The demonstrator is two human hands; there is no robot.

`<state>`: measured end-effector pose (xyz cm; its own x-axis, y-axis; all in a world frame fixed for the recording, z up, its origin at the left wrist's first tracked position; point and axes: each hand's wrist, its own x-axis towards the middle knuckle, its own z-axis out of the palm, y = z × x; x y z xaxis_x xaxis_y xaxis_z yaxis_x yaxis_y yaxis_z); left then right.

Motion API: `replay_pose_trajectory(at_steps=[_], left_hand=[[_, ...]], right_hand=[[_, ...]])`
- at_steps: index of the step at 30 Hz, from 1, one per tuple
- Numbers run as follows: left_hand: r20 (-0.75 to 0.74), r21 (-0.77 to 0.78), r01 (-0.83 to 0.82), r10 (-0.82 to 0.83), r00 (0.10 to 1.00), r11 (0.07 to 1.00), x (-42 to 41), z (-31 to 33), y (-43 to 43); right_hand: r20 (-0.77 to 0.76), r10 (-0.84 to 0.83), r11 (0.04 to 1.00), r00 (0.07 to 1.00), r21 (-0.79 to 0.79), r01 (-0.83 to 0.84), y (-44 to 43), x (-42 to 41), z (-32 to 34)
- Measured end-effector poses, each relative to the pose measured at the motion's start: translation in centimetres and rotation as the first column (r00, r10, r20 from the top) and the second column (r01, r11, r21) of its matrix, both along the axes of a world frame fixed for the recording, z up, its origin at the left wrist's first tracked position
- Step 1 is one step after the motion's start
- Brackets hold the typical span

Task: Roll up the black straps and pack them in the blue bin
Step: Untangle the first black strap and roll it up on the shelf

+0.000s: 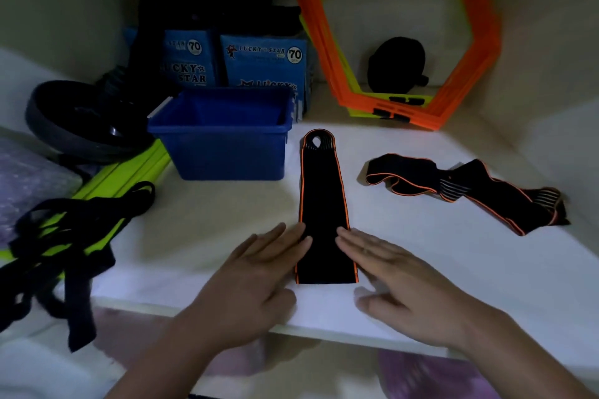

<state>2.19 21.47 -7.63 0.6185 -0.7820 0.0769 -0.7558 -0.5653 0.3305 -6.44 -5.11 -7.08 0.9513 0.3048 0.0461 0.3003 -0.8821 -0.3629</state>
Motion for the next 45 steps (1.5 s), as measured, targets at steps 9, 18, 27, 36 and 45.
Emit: replay_pose_trajectory(at_steps=[9,18,27,36,45], left_hand=[[0.045,-0.136,-0.074,0.081,0.996,0.988,-0.7,-0.1,-0.8],[-0.184,-0.411,-0.302,0.246,0.952,0.86,-3.1,0.8,-2.1],[-0.159,-0.451,-0.462,0.441,0.883,0.764,-1.8,0.4,-4.0],[0.078,-0.391,-0.306,0.363,0.929,0.868,-1.3,-0.6,-3.4],[0.128,-0.263,-0.112,0.15,0.98,0.958,-1.2,-0.7,-2.2]], right_hand=[[0.139,-0.068,0.997,0.988,0.052,0.061,0.8,0.2,-0.7],[0.063,-0.29,0.855,0.955,0.465,0.229,1.6,-1.6,0.3],[-0.008,-0.477,0.748,0.879,0.521,0.411,2.8,1.0,0.4],[0.231,-0.526,0.819,0.819,0.397,0.414,3.4,1.1,-0.3],[0.122,-0.133,0.982,0.984,0.153,0.113,0.8,-0.7,0.0]])
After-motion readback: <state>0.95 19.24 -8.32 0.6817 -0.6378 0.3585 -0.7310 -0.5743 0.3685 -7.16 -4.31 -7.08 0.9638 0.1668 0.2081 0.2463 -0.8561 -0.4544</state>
